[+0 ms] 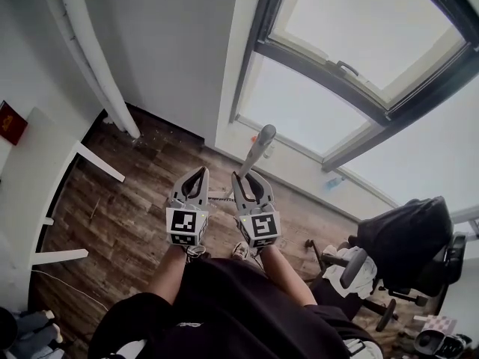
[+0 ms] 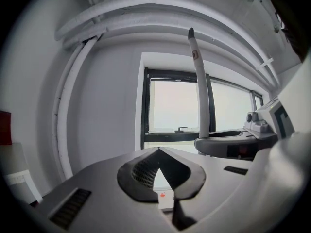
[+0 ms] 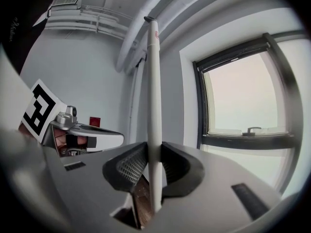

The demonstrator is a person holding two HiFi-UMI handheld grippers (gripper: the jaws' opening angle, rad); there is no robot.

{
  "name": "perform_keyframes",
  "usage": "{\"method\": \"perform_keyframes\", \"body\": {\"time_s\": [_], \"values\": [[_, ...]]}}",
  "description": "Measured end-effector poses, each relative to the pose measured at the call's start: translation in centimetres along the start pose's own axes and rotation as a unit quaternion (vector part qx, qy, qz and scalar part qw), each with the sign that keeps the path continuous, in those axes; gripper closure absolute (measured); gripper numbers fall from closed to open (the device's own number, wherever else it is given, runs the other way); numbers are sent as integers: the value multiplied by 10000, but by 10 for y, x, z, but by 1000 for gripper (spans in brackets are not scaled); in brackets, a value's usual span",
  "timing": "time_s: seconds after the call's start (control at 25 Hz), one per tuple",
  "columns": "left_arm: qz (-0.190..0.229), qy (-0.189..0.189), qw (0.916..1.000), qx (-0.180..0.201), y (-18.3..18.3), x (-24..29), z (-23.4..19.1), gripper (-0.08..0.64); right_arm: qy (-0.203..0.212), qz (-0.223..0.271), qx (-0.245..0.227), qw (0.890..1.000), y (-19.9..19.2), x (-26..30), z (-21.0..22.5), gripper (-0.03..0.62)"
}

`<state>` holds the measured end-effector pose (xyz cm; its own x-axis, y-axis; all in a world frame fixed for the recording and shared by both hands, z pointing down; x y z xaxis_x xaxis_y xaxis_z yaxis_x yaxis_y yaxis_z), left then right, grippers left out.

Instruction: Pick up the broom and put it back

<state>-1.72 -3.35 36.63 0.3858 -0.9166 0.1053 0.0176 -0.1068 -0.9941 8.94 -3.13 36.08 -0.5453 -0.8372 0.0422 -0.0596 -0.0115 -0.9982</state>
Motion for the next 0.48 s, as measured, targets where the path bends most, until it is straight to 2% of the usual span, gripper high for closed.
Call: {"method": "perform_keyframes", "body": {"time_s": [0.24,0.48], "values": [[-134,144,9998,22,-7,-7,-6,559,193,-123,123,9997,-8,1,-13,492],[-271,516,9983,-33,-18,-31,-25,560,585,-260,163,9978,-23,9,-40,492]]}}
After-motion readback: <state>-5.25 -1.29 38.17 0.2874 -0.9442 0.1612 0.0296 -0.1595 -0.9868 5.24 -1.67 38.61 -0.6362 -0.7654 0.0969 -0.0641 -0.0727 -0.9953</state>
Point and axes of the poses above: the fingertips, and each gripper's own axes: x forward along the fingers, z to its right, y out of its top, the point moved 2 cm from there along -x, backward along the fingers, and after that the axes turned 2 degrees about z, right-handed, at the moved point
